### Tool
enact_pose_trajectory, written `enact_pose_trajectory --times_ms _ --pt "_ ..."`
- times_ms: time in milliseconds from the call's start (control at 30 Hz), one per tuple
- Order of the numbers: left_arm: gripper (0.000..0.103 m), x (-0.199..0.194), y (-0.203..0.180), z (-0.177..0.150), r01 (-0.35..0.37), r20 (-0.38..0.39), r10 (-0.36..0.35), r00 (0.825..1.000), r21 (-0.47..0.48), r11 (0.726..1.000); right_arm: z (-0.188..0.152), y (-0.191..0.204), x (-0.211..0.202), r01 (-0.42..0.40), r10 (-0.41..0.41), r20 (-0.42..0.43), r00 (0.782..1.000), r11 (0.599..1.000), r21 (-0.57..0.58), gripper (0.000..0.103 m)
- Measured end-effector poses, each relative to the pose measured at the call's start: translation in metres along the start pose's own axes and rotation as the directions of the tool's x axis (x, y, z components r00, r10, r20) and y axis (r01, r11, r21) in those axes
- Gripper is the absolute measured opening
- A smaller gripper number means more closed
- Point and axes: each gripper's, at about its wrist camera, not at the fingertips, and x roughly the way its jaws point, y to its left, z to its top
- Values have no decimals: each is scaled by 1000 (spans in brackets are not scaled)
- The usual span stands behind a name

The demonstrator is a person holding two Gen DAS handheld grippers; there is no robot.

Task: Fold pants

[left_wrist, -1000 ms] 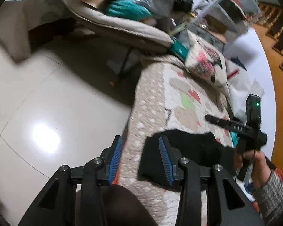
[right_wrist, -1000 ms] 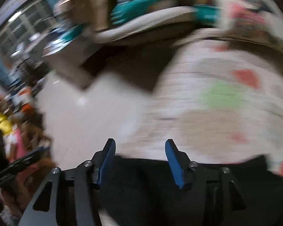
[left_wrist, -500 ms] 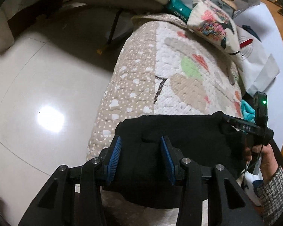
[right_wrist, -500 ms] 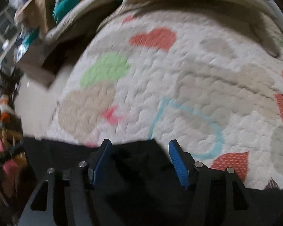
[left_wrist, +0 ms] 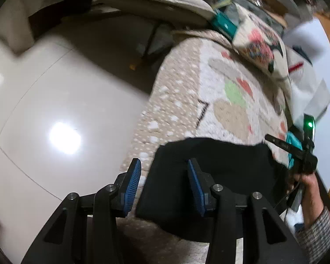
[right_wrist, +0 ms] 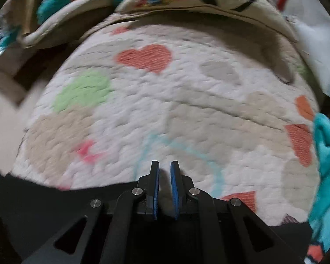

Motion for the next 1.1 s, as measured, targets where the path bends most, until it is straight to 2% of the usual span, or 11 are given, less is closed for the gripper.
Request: enact_pose_trajectory --times_ms 167,233,333,500,600,667,833,867,900,933,1100 --pt "43 -26 24 5 8 80 -2 997 -73 997 3 69 -39 -216 221 15 975 963 -160 21" --pt "43 -35 30 7 13 109 -3 994 -91 996 -1 115 -52 -316 321 -24 947 913 -258 43" --pt "44 -45 41 7 24 137 -9 991 -112 993 -12 184 -60 -399 395 -95 914 828 -394 50" --pt "44 -50 58 5 64 151 -40 988 -154 986 -33 276 -35 -363 293 -215 932 717 -596 52" --pt "44 -52 69 4 82 159 -53 986 -181 980 -50 313 -5 -302 136 -286 949 664 -684 16" --pt "44 -54 75 4 97 166 -64 984 -198 976 -57 329 0 -292 118 -284 952 634 -716 16" --pt "44 -55 79 4 117 175 -81 981 -210 971 -32 310 -7 -438 318 -304 898 707 -555 20" --pt "44 -53 79 3 122 171 -86 981 -211 970 -22 299 -10 -488 385 -301 872 728 -481 25" --pt "44 -52 79 3 127 165 -92 982 -213 969 -10 288 -13 -528 443 -290 849 748 -403 44" --pt "44 -49 77 2 131 156 -98 983 -214 968 -3 281 -16 -532 462 -266 846 761 -372 58" --pt "45 -29 58 -4 136 57 -128 990 -188 973 1 287 -24 -448 370 -253 894 766 -462 58"
